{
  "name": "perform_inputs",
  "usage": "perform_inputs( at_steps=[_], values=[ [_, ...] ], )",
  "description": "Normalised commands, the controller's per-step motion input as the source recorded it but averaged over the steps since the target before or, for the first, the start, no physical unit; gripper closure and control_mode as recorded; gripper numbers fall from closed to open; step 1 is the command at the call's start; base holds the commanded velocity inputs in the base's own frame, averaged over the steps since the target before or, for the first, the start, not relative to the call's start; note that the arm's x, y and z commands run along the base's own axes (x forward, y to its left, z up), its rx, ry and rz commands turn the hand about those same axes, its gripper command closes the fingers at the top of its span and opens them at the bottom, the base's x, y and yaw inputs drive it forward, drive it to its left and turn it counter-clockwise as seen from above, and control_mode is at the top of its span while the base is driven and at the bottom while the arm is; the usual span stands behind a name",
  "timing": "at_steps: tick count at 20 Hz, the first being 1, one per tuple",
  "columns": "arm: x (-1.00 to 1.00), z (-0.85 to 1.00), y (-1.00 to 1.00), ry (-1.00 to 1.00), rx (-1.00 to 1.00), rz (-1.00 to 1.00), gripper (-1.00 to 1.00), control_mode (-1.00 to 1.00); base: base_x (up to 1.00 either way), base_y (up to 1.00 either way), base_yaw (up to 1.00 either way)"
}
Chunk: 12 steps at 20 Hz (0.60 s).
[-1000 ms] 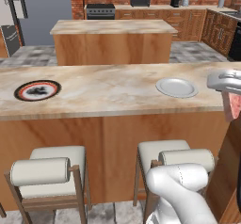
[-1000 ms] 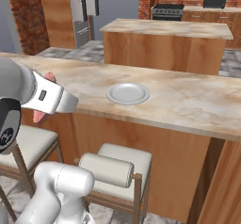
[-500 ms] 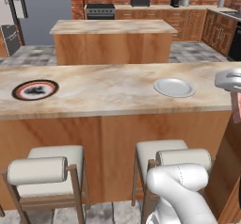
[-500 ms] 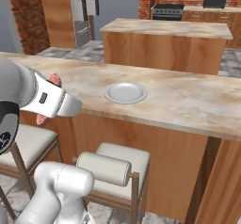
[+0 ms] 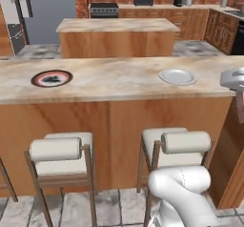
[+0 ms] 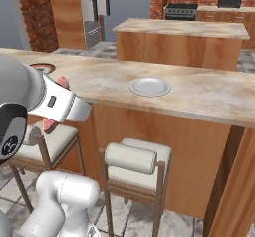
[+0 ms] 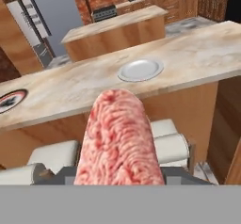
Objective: Transport the steak and squash to the fridge. Place the steak on the rack containing meat and place the squash on the rack containing the vegetable, ensuring meats and vegetables are on different racks.
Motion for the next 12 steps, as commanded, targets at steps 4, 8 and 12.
perform_inputs(
  at_steps=[4,8,12],
  values=[
    [0.00,0.00,0.00,0.00,0.00,0.00,1.00,1.00,-1.00,0.60,-0.07],
    [0.00,0.00,0.00,0.00,0.00,0.00,1.00,1.00,-0.91,-0.65,-0.02],
    [0.00,0.00,0.00,0.00,0.00,0.00,1.00,1.00,0.03,-1.00,0.00]
  ],
)
